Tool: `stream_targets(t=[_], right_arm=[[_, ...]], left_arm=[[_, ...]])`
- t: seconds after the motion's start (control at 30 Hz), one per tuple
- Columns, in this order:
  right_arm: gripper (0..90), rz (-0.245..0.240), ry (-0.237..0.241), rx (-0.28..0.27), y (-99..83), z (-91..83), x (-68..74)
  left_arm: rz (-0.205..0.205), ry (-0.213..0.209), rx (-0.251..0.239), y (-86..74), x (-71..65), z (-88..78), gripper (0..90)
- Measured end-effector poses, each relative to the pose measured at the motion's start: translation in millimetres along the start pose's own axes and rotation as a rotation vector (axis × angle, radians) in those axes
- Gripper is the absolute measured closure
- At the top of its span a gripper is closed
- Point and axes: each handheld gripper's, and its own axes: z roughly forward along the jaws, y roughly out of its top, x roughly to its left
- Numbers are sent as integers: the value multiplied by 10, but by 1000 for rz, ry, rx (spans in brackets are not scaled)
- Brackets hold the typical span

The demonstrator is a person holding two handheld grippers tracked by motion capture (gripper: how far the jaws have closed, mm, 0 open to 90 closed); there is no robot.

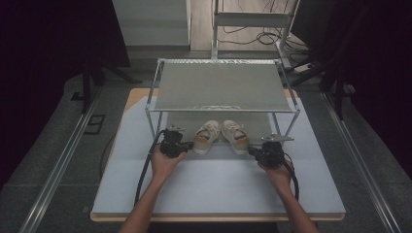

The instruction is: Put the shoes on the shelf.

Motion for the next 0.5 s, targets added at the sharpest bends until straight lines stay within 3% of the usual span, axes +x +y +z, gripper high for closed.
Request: stream_targets(t=[0.5], right_arm=[[882,-5,52,-15,32,153,184]], left_arm=[[29,-56,7,118,-296,207,894]])
